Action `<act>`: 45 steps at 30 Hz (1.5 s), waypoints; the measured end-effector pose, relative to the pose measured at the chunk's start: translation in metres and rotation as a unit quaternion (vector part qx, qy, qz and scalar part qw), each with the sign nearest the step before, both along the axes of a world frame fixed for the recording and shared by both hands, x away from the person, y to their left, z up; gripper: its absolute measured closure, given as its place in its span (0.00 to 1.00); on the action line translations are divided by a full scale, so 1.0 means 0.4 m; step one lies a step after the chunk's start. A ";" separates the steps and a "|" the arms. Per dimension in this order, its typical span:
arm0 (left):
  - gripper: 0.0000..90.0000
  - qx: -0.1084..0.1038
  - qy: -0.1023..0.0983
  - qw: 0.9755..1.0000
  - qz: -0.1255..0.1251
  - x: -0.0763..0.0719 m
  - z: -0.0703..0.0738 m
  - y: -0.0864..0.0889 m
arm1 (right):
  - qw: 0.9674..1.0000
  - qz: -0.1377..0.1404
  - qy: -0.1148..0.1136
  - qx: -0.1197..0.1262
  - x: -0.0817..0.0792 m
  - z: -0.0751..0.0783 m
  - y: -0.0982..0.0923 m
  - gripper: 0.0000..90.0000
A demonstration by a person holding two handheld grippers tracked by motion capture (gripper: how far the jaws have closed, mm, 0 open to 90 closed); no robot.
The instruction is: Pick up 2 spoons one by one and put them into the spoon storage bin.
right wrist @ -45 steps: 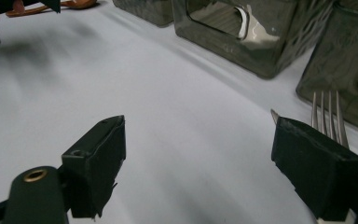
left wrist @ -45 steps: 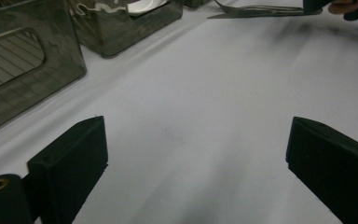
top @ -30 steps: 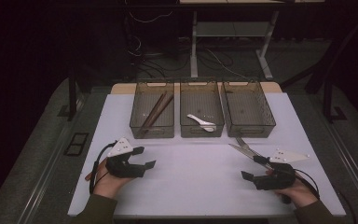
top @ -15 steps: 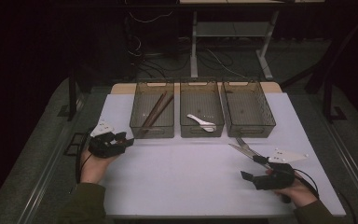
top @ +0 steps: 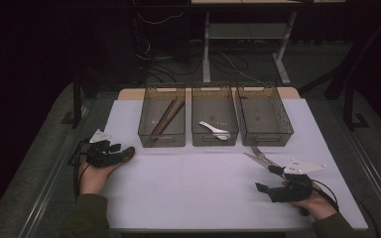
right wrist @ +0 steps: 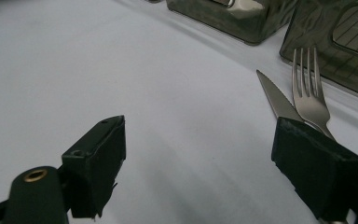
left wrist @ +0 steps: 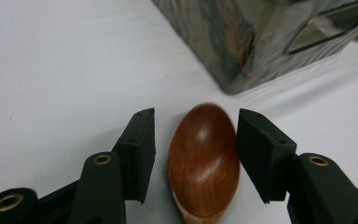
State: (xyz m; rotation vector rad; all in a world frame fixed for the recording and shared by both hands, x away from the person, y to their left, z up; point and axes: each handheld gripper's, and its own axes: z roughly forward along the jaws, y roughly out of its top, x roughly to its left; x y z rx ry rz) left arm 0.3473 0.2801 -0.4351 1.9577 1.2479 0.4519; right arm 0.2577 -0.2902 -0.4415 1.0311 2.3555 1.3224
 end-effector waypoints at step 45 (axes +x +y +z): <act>0.93 0.020 0.026 0.997 -0.074 -0.026 0.014 -0.051 | 1.000 0.008 -0.010 -0.016 -0.002 -0.001 0.006 0.19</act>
